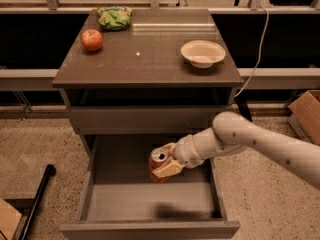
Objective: Pick coke can from middle drawer and place on counter
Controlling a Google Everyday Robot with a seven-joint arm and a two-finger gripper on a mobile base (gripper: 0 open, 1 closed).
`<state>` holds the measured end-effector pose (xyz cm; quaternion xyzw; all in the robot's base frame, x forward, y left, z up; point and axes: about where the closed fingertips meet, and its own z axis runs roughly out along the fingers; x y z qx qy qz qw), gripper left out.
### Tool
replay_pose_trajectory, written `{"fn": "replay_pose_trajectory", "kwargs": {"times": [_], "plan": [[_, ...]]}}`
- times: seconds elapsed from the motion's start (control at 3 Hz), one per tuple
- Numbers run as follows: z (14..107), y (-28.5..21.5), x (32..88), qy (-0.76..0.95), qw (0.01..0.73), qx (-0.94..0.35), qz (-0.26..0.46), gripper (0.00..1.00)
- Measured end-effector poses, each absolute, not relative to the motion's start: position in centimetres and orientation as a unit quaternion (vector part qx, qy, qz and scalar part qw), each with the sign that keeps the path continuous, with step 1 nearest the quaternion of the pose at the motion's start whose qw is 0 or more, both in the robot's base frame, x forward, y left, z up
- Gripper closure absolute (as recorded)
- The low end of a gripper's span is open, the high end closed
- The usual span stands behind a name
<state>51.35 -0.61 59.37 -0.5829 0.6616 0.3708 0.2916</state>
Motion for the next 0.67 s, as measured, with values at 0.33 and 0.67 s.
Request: {"fn": "replay_pose_trajectory", "kwargs": {"times": [0.33, 0.67], "plan": [[71.4, -5.0, 50.8, 0.649, 0.314, -0.613, 0.322, 1.00], [84.7, -8.0, 51.0, 0.628, 0.360, -0.651, 0.230, 1.00]]}}
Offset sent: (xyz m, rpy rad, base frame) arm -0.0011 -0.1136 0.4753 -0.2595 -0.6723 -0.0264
